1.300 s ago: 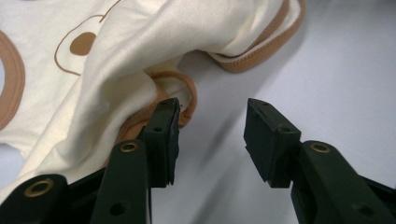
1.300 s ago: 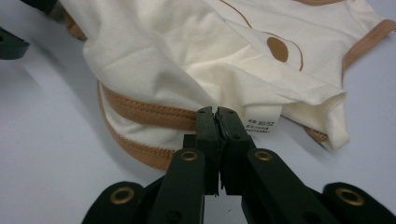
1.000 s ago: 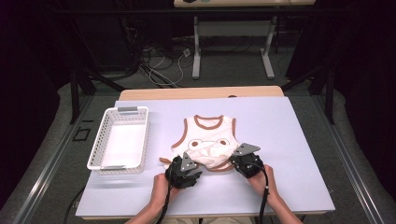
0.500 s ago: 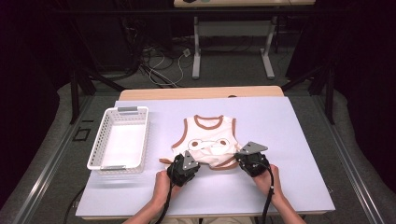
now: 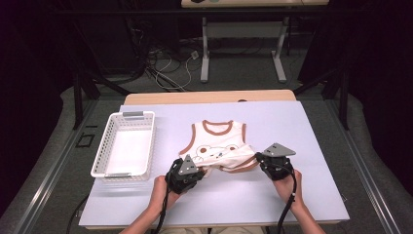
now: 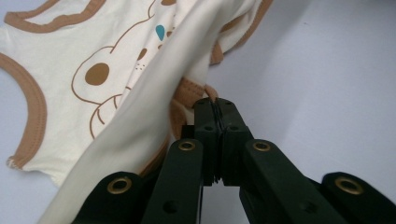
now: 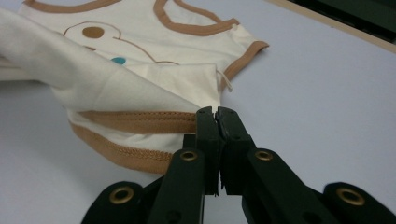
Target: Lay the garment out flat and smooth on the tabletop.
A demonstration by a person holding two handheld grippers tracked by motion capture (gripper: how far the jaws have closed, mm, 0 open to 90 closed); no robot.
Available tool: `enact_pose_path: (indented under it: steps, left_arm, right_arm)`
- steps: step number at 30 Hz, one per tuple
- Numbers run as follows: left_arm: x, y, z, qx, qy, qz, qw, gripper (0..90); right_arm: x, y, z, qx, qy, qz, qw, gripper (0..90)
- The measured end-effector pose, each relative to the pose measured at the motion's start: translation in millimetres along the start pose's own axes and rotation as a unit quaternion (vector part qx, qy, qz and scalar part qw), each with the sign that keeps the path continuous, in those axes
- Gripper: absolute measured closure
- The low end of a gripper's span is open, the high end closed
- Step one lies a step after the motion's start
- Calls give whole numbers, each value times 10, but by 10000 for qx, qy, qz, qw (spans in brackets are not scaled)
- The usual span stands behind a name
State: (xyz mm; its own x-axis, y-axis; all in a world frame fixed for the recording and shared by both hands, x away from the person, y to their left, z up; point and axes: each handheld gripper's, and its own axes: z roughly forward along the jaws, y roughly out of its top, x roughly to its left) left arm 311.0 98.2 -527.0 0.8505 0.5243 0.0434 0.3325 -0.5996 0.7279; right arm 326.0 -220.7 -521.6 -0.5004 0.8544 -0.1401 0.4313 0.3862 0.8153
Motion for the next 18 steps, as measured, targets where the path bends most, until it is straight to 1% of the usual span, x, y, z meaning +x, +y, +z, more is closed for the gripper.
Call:
enact_pose_path:
  steps: [1, 2, 4, 5, 6, 7, 9, 10, 12, 13, 15, 16, 17, 18]
  left_arm:
    - [6, -2, -32, -14, -30, -11, 10000, 883]
    - [22, -3, -64, 1, -51, 2, 10000, 883]
    - [51, -21, -100, 29, -84, -58, 9999, 882]
    - [69, -33, -103, 45, -72, -86, 9999, 882]
    - [89, -54, -95, 68, -87, -132, 9999, 882]
    - [105, -65, -81, 132, -95, -131, 9998, 881]
    - [118, -91, -35, 237, -84, -140, 9996, 881]
    - [121, -107, -5, 294, -94, -153, 9994, 880]
    - [115, -132, 51, 354, -78, -151, 9992, 878]
    - [112, -140, 73, 399, -62, -147, 9991, 878]
    - [113, -148, 96, 439, -15, -131, 9989, 874]
    - [118, -151, 105, 464, -28, -121, 9988, 871]
    - [114, -157, 118, 470, -25, -150, 9988, 868]
    - [113, -160, 129, 515, -1, -137, 9986, 860]
  right_arm:
    - [-18, 3, -10, -2, -22, 0, 10000, 879]
    - [-30, 1, -18, -46, -89, 55, 9999, 878]
    - [-61, -10, -7, -46, -113, 111, 9999, 876]
    - [-67, -20, 11, -1, -137, 110, 9998, 875]
    - [-65, -36, 49, 62, -162, 106, 9998, 874]
    - [-63, -59, 103, 174, -151, 82, 9997, 872]
    - [-51, -96, 209, 418, -87, 54, 9991, 863]
    - [-45, -112, 246, 478, -71, 38, 9988, 856]
    - [-26, -141, 312, 661, -46, 11, 9978, 821]
    - [-27, -142, 316, 711, -21, 4, 9975, 803]
    - [-25, -138, 315, 679, 35, 55, 9977, 750]
    - [-29, -133, 310, 685, 62, 70, 9976, 726]
    - [-31, -124, 296, 708, 79, 86, 9974, 690]
    - [-30, -116, 286, 687, 58, 147, 9975, 660]
